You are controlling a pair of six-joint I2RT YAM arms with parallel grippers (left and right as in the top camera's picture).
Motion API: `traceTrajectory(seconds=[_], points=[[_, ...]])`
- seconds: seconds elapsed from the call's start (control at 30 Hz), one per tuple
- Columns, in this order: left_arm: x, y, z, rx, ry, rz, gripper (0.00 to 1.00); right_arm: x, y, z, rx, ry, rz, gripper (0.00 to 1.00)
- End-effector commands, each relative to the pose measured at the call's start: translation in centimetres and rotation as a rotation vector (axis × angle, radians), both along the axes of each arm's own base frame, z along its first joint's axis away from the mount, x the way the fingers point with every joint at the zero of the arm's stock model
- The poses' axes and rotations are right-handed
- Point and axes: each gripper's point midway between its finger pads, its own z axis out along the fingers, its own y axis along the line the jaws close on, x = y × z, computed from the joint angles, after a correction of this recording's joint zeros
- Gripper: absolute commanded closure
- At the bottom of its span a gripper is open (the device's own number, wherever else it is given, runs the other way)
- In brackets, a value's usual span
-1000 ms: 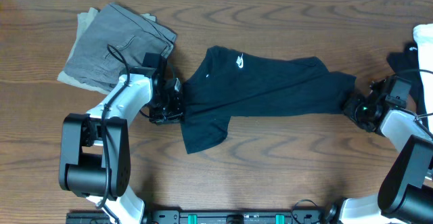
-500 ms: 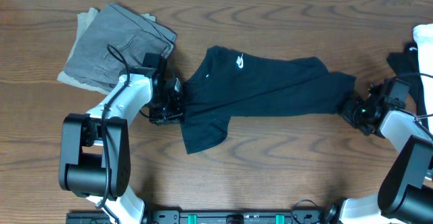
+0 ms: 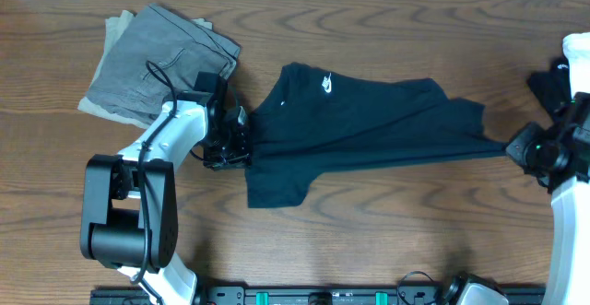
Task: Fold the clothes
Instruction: 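Release and regrasp the shirt's lower right corner with the right gripper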
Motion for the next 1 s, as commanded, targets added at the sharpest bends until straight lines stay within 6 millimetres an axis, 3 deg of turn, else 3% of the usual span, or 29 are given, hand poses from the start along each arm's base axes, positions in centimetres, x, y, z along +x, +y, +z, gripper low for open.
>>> traceTrajectory(seconds=[0.0, 0.2, 0.27, 0.4, 0.67, 0.83, 0.97], points=[[0.6, 0.0, 0.7, 0.002, -0.025, 0.003, 0.93, -0.8, -1.2, -0.7, -0.053, 0.055, -0.029, 0.98], [0.5, 0.0, 0.7, 0.003, -0.022, 0.003, 0.93, -1.0, -1.1, -3.4, -0.015, 0.139, -0.025, 0.85], [0.3, 0.0, 0.7, 0.003, -0.016, 0.003, 0.93, -1.1, -1.0, -4.6, 0.003, 0.177, -0.025, 0.7], [0.1, 0.0, 0.7, 0.005, -0.006, 0.003, 0.89, -1.0, 0.5, -7.2, 0.108, 0.229, 0.012, 0.57], [0.0, 0.0, 0.7, 0.005, -0.002, 0.003, 0.75, -2.5, 4.9, -13.0, 0.347, 0.358, 0.166, 0.5], [0.0, 0.1, 0.7, 0.006, 0.0, 0.003, 0.64, -4.3, 7.3, -14.8, 0.456, 0.4, 0.246, 0.48], [0.0, 0.1, 0.7, 0.006, 0.0, 0.003, 0.58, -5.7, 8.2, -15.5, 0.487, 0.43, 0.255, 0.45]])
